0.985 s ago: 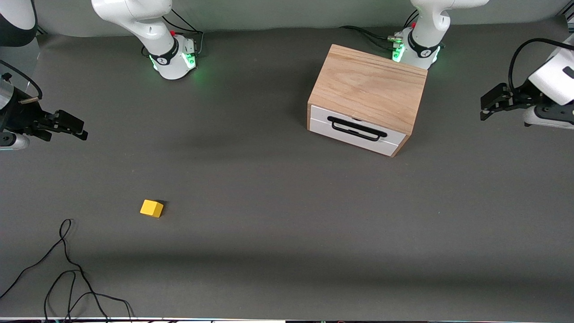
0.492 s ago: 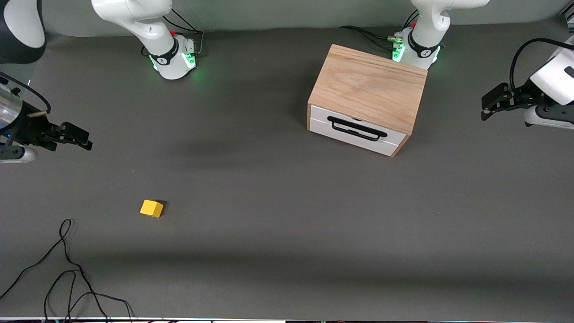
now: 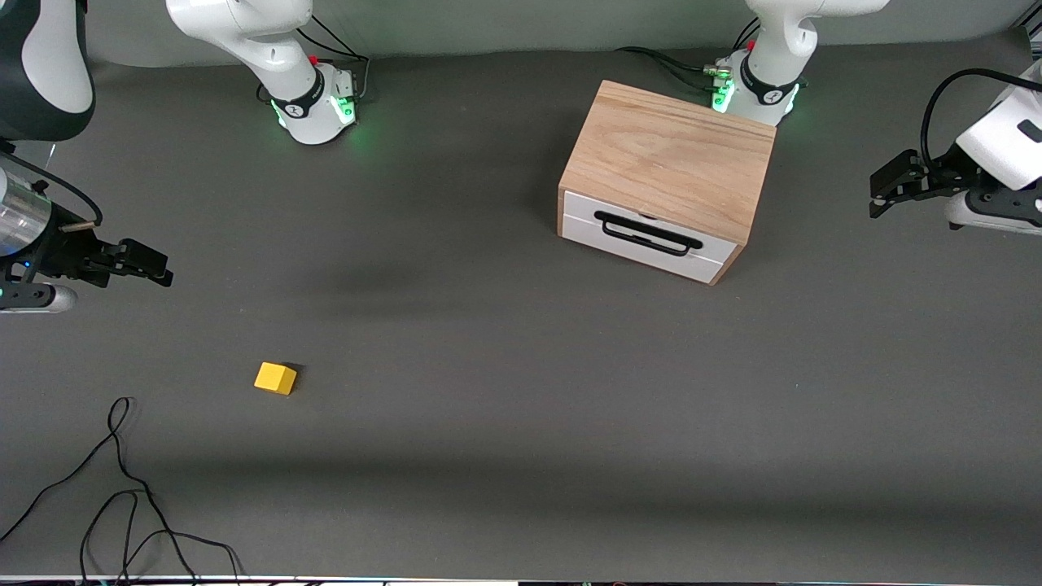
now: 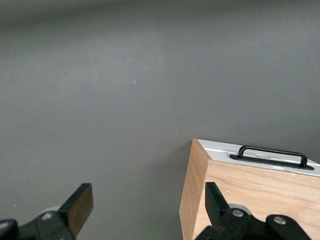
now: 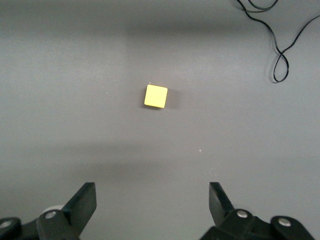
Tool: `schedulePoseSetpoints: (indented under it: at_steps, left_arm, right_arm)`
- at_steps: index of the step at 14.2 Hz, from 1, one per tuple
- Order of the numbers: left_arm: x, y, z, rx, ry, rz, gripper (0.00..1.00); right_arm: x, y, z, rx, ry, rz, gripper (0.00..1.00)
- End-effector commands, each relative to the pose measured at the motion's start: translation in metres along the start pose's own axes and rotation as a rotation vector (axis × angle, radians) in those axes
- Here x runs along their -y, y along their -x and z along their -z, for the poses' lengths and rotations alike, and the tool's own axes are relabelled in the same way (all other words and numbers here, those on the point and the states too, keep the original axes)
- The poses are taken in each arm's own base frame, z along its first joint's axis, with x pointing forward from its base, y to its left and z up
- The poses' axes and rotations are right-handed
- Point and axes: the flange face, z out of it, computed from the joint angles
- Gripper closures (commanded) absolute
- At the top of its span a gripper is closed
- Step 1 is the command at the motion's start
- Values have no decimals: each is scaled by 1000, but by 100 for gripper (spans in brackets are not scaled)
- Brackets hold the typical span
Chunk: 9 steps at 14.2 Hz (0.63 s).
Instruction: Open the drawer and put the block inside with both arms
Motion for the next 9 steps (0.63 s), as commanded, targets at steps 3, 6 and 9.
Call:
schedulePoseSetpoints:
  at_steps: [3, 6, 9]
  left_arm:
    - [-3, 5, 4, 5, -19, -22, 0]
    - [-3, 5, 4, 5, -17, -20, 0]
    - [-4, 5, 4, 6, -22, -22, 0]
  right_arm:
    - [1, -12, -14, -4, 8, 2, 0]
    - [0, -18, -23, -7, 10, -1, 0]
    - [1, -22, -30, -10, 11, -1, 0]
